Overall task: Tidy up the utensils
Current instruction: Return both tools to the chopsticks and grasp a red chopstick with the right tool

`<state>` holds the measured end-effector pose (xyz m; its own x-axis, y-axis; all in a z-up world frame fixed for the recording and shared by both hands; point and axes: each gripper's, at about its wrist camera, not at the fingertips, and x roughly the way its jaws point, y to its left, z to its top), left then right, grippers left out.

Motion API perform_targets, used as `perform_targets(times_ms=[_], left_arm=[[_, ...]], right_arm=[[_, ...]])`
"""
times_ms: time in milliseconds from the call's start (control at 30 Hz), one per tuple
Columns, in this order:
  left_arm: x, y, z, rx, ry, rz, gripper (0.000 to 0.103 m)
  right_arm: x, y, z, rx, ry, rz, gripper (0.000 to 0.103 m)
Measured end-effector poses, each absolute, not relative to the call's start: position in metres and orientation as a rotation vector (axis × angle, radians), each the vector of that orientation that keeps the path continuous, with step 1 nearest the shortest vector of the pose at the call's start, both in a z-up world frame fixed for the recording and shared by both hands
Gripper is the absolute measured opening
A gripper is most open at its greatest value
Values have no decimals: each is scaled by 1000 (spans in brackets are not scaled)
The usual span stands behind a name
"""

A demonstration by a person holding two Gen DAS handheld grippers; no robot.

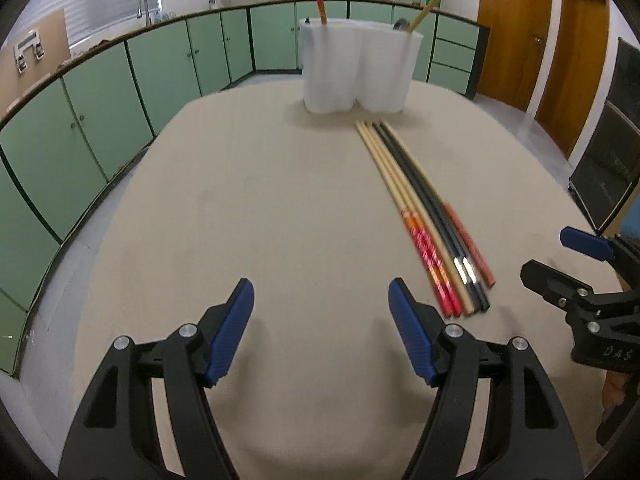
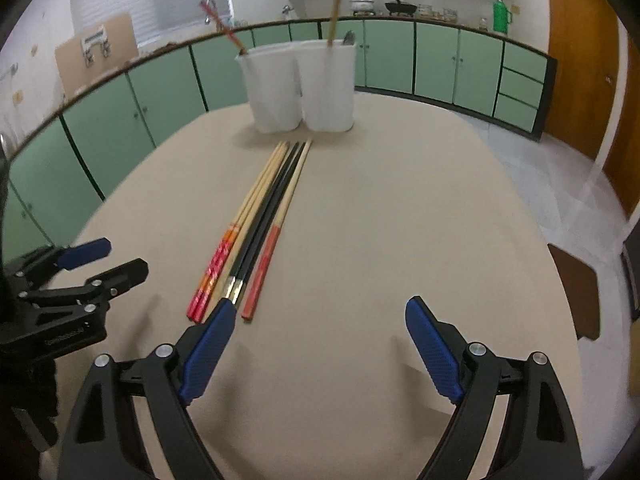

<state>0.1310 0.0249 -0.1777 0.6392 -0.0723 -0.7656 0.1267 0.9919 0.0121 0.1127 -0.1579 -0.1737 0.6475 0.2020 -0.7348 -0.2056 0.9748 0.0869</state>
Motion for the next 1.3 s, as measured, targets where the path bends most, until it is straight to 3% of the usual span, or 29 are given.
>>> perform_targets(times_ms=[433,533,833,1033,1300], left_arm=[[126,30,-189,60,894,-105,70],[127,33,-188,52,892,-97,70],[128,30,-182,39,884,-114,71],[125,18,-182,40,886,-153,72],[123,-1,-184,41,890,-198,72]], right_arm=[[123,-136,-191,-95,890,195,83],[125,-129,-190,-99,887,205,77],[118,-121,-188,-78,875,269,42],[119,-135,-188,-37,875,276,8],[115,-165,-188,10,883,244,6]])
